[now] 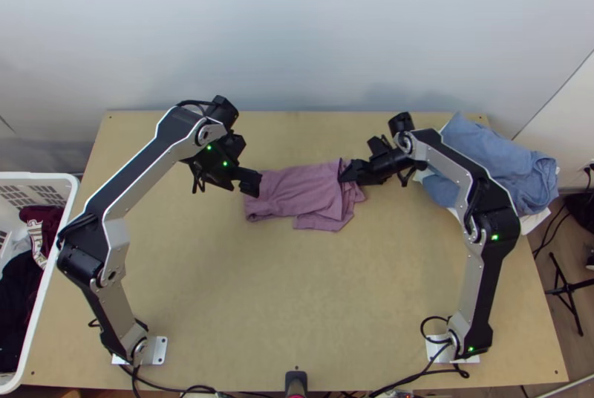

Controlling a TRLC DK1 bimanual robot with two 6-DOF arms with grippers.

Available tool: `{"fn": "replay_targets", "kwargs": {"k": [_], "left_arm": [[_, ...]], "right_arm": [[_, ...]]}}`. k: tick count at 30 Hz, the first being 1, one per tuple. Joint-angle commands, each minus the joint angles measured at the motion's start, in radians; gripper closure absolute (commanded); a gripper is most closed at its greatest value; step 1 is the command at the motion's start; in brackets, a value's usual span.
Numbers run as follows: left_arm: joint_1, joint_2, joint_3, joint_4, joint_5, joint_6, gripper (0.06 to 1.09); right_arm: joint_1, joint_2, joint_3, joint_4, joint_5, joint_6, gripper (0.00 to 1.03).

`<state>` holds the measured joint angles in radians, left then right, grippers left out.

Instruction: Fold the t-shirt

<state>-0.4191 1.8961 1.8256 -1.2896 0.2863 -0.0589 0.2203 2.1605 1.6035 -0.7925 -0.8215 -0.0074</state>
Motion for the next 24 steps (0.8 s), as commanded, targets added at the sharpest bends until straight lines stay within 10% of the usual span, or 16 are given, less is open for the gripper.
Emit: {"fn": "replay_targets", "kwargs": {"k": [1,8,20,24], "left_arm": [[-0.012,-0.019,-0.043,0.004,-0.007,0.001,0.11],[-0.024,-0.043,-0.124,0.033,-0.030,0.002,0.11],[-0.026,-0.078,-0.195,0.062,-0.049,0.004,0.11],[-0.018,-0.078,-0.195,0.064,-0.049,0.011,0.11]], "right_arm": [[0.036,0.024,-0.007,-0.013,-0.054,0.011,0.11],[0.079,0.079,0.012,-0.002,-0.053,0.023,0.18],[0.080,0.071,-0.008,0.208,-0.013,0.152,0.98],[0.076,0.027,-0.017,0.217,-0.013,0.161,1.00]]}}
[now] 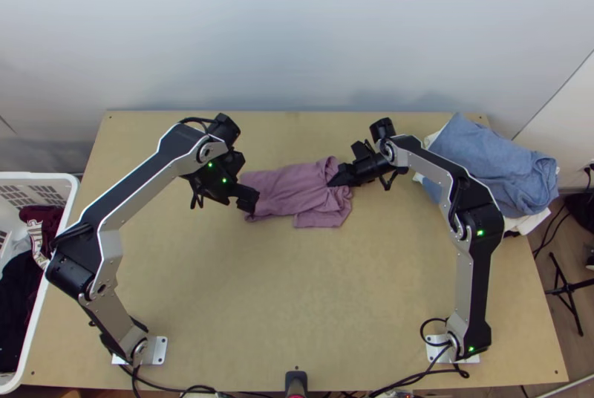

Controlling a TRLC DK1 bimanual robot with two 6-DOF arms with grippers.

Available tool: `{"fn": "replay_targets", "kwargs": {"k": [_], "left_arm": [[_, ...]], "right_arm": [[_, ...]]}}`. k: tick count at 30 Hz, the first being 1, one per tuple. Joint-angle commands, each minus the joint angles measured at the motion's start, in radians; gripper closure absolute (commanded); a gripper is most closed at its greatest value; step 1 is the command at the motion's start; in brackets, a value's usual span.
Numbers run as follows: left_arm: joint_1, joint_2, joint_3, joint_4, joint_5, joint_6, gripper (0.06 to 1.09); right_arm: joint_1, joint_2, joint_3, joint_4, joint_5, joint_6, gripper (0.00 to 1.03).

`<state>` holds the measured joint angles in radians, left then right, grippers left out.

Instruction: Fold the t-shirt

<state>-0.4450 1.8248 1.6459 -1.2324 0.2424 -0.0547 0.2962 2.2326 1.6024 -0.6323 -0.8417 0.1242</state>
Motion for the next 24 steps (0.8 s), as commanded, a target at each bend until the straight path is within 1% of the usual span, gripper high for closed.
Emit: {"fn": "replay_targets", "kwargs": {"k": [1,3,9,11,13,17,24], "left_arm": [[0.009,-0.007,-0.014,0.007,-0.006,0.009,0.11],[0.011,-0.010,-0.012,0.007,-0.005,0.009,0.11],[0.014,-0.016,-0.008,0.007,-0.005,0.026,0.11],[0.020,-0.016,-0.008,0.007,-0.005,0.032,0.11],[0.026,-0.016,-0.011,0.007,-0.006,0.041,0.11],[0.045,-0.015,-0.018,0.011,-0.006,0.047,0.11],[0.066,-0.016,-0.047,0.027,-0.006,0.062,0.11]], "right_arm": [[0.001,-0.071,-0.016,0.052,0.004,0.038,1.00],[0.000,-0.129,-0.016,0.045,-0.007,0.058,1.00],[-0.034,-0.304,0.008,0.039,-0.037,0.155,1.00],[-0.051,-0.347,0.027,0.029,-0.042,0.170,1.00],[-0.075,-0.381,0.060,-0.017,-0.042,0.170,1.00],[-0.155,-0.436,0.122,-0.090,-0.040,0.169,1.00],[-0.353,-0.453,0.291,-0.211,-0.040,0.167,1.00]]}}
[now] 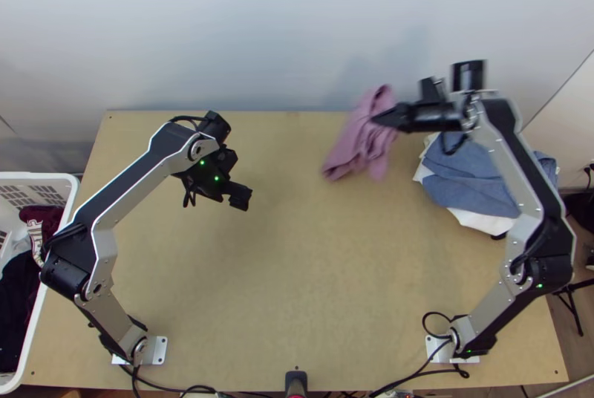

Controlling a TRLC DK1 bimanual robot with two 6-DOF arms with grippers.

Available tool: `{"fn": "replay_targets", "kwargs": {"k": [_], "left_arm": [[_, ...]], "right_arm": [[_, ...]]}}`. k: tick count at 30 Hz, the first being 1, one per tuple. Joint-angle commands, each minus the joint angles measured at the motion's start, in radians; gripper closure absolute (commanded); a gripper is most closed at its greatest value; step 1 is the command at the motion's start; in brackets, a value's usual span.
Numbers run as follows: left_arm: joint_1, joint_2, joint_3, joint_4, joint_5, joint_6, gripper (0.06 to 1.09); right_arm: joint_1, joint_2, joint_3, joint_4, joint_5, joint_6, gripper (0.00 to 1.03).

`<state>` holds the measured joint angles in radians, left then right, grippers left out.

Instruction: Fold the t-shirt

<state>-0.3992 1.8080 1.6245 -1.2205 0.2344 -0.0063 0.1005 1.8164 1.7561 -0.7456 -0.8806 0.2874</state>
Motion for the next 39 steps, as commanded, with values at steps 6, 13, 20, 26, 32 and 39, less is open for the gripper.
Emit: {"fn": "replay_targets", "kwargs": {"k": [6,13,20,26,32,39], "left_arm": [[0.034,-0.018,-0.100,0.065,0.002,0.022,0.11],[0.051,-0.033,-0.137,0.087,0.002,0.037,0.11],[0.066,-0.042,-0.153,0.093,0.002,0.054,0.11],[0.069,-0.041,-0.156,0.099,0.002,0.062,0.11],[0.068,-0.038,-0.160,0.105,0.002,0.068,0.11],[0.059,-0.036,-0.160,0.110,0.002,0.069,0.11]], "right_arm": [[-0.303,-0.008,0.276,-0.204,-0.001,0.001,1.00],[-0.417,0.004,0.329,-0.271,-0.001,-0.002,1.00],[-0.496,0.001,0.327,-0.351,-0.011,-0.034,1.00],[-0.555,-0.011,0.296,-0.385,-0.011,-0.077,1.00],[-0.628,-0.012,0.232,-0.400,-0.011,-0.148,1.00],[-0.717,-0.017,0.085,-0.423,-0.009,-0.241,1.00]]}}
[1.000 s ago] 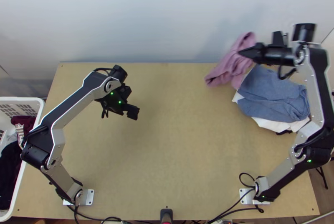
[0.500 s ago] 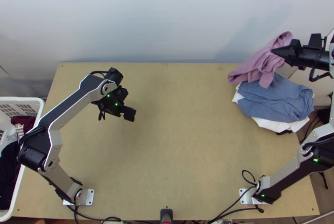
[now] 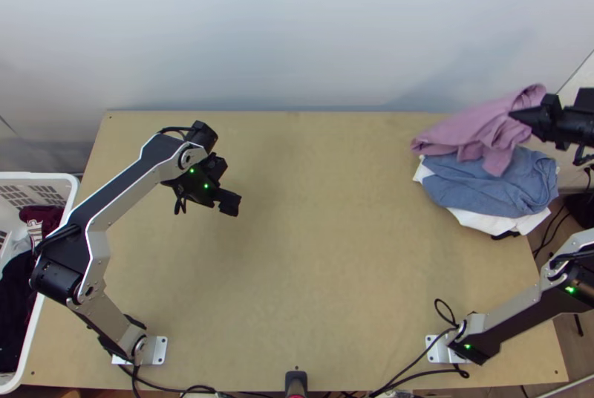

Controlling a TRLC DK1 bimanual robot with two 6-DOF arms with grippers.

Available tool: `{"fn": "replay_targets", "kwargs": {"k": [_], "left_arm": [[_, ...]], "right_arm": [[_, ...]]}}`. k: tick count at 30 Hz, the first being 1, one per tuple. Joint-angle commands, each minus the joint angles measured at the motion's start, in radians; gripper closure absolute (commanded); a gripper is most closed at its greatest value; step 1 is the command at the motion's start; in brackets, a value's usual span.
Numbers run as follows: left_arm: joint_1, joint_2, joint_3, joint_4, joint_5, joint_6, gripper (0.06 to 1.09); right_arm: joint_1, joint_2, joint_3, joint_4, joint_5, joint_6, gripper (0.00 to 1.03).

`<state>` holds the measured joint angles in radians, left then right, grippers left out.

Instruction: Fold the t-shirt

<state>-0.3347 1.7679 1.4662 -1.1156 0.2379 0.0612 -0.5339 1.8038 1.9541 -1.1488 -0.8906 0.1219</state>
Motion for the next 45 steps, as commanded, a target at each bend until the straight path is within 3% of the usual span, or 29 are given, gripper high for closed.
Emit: {"fn": "replay_targets", "kwargs": {"k": [1,11,23,34,40,45], "left_arm": [[-0.007,0.005,-0.001,0.005,-0.002,0.002,0.11],[-0.023,0.015,-0.010,0.013,-0.005,-0.001,0.11],[-0.046,0.034,0.006,0.019,-0.012,-0.015,0.11],[-0.052,0.036,0.006,0.017,-0.015,-0.023,0.11],[-0.055,0.034,0.005,0.017,-0.017,-0.024,0.11],[-0.064,0.034,0.006,0.017,-0.017,-0.024,0.11]], "right_arm": [[-0.103,-0.004,-0.133,-0.020,0.001,-0.090,1.00],[-0.244,0.017,-0.279,-0.049,0.001,-0.238,1.00],[-0.347,0.108,-0.304,-0.061,0.001,-0.318,1.00],[-0.345,0.155,-0.310,-0.063,0.001,-0.347,1.00],[-0.351,0.157,-0.291,-0.101,0.001,-0.352,0.66],[-0.364,0.150,-0.248,-0.212,0.002,-0.435,0.40]]}}
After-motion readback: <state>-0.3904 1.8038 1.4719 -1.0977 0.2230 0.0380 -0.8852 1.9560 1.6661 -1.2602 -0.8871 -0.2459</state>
